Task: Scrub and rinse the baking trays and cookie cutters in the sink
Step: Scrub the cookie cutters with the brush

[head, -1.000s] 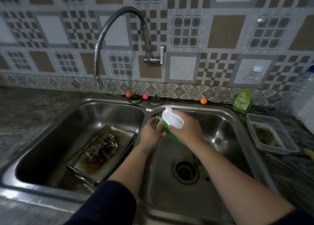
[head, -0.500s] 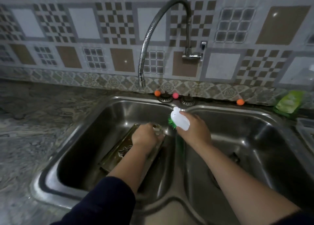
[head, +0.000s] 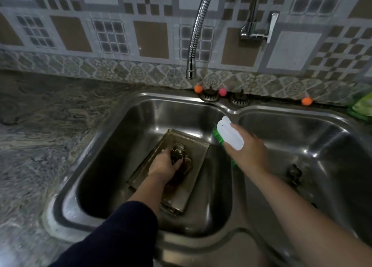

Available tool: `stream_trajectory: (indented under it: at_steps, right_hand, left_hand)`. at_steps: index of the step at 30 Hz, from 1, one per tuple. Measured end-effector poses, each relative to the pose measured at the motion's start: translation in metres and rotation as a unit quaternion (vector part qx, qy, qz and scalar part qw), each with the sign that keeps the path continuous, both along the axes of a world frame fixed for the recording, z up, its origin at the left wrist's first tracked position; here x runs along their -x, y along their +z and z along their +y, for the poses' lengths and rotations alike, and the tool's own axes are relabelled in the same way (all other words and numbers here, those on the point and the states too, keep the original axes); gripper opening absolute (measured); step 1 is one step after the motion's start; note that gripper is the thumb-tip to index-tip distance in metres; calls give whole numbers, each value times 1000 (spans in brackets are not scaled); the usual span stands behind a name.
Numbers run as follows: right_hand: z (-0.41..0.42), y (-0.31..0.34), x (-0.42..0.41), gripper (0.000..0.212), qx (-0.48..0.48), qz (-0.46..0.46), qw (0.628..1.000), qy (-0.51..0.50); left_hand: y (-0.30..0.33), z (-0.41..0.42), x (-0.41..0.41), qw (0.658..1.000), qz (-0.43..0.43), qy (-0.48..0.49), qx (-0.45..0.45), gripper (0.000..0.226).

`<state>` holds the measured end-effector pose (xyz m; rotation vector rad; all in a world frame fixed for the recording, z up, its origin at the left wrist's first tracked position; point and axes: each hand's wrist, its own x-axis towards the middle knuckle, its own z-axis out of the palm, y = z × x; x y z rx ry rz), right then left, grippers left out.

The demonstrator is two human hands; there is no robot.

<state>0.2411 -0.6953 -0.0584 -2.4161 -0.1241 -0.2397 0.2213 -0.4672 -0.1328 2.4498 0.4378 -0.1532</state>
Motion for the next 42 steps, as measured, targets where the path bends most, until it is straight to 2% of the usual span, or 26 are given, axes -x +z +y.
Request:
stream_trajectory:
  at_steps: [6, 10, 13, 17, 20, 24, 28, 33, 37, 42]
  right_hand:
    - [2, -1, -1, 61, 1, 1, 1000, -5]
    - [-1, 3, -4, 72, 20, 30, 999, 13]
    - [-7, 8, -6, 73, 28, 61, 998, 18]
    - [-36, 11, -6, 69, -20, 55, 998, -9]
    - [-73, 12, -2, 67, -40, 56, 997, -34]
    - [-137, 18, 2, 67, -34, 44, 996, -65]
    - [-214, 34, 5, 67, -8, 29, 995, -96]
    - [-310, 51, 2, 66, 4, -2, 991, -134]
    - [-374, 59, -9, 63, -12, -16, 984, -180]
    - [-423, 58, -36, 62, 30, 1, 978, -208]
  left_hand:
    - [-4, 4, -2, 1000, 20, -7, -14, 68]
    - [8, -4, -4, 1000, 2, -10, -29, 64]
    - [28, -20, -11, 998, -32, -26, -54, 52]
    - [60, -59, -29, 989, -105, -64, -77, 43]
    - [77, -104, -43, 976, -169, -96, -102, 37]
    - [82, -174, -55, 964, -192, -152, -104, 32]
    - [69, -248, -60, 964, -167, -194, -74, 35]
    - [26, -325, -68, 962, -65, -257, -68, 37]
    - [-9, -373, -73, 967, -16, -247, -52, 35]
    - [-44, -408, -85, 970, 42, -234, -58, 45]
